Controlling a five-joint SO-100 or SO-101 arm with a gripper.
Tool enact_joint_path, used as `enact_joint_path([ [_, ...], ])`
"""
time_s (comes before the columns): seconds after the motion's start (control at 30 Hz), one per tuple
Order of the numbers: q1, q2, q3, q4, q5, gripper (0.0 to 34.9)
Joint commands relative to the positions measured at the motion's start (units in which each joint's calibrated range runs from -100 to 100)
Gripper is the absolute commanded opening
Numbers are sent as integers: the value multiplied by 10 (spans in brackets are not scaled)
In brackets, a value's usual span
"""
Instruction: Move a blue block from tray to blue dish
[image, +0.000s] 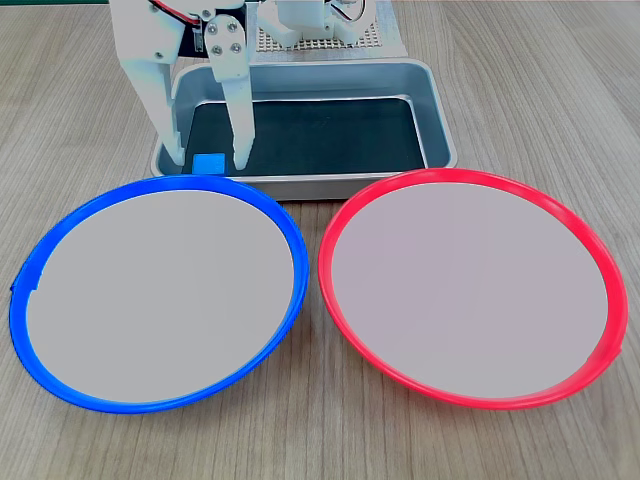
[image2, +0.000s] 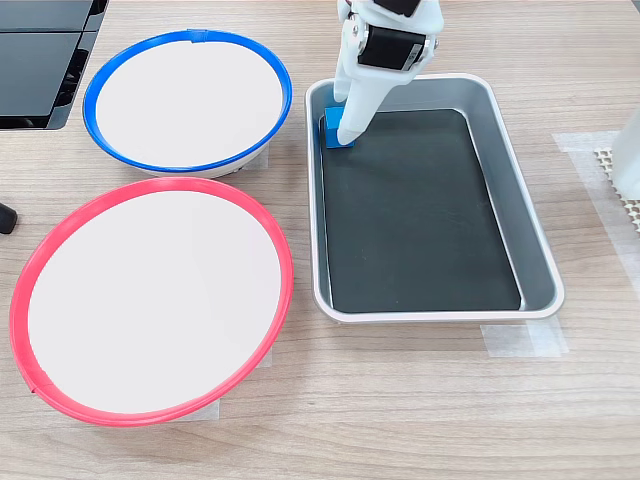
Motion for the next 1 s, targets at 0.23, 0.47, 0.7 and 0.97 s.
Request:
enact_joint_path([
  [0.23,3,17,-5,-33,0,125],
  [0.47,-17,26,22,-62,-2,14],
  [0.7,-122,-44,72,0,-80,1],
  [0.97,-257,-87,-94,142,-291,1],
])
